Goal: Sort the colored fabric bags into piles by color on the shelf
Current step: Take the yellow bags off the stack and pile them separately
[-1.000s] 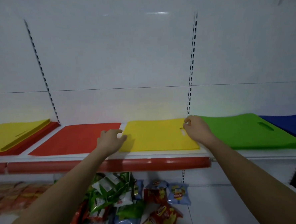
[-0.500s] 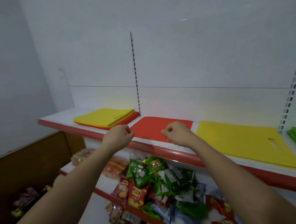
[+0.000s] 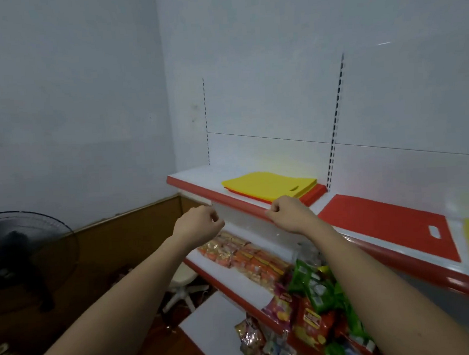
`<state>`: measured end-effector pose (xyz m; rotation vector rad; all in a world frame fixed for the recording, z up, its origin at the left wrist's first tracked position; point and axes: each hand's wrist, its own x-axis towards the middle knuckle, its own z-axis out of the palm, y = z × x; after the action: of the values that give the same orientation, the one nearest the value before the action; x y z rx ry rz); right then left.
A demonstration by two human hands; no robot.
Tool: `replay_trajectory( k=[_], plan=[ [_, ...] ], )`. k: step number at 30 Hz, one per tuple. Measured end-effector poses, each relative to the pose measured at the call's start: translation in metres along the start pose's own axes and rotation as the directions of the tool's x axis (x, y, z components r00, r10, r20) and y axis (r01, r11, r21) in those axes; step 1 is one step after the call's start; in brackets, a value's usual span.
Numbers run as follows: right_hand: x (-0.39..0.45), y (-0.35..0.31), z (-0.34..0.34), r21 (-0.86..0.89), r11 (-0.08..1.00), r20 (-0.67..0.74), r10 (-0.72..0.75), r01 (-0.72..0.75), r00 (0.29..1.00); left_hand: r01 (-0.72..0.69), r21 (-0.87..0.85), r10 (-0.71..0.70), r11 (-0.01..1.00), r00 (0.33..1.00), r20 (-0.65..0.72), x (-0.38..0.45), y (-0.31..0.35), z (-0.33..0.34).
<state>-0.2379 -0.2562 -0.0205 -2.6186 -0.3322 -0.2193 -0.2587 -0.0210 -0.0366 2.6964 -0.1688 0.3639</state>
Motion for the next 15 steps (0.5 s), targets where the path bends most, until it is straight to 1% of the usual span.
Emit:
replay_trajectory(
  k=[3,6,15],
  plan=[
    [0.022,-0.02,0.018,0.014,1.0,0.023,0.025,-0.025,0.999,-0.006,-0.007,0.006,1.0,1.0,0.006,0.01,-0.038,-0.012],
    [0.038,-0.026,0.031,0.026,0.998,0.034,0.055,-0.056,0.998,-0.027,-0.005,0.027,1.0,1.0,0.0,0.028,-0.059,-0.015],
    [0.095,-0.007,0.059,-0.028,0.99,0.042,0.139,-0.138,0.989,-0.138,-0.084,0.143,0.987,0.988,0.06,0.103,-0.068,0.029]
  ],
)
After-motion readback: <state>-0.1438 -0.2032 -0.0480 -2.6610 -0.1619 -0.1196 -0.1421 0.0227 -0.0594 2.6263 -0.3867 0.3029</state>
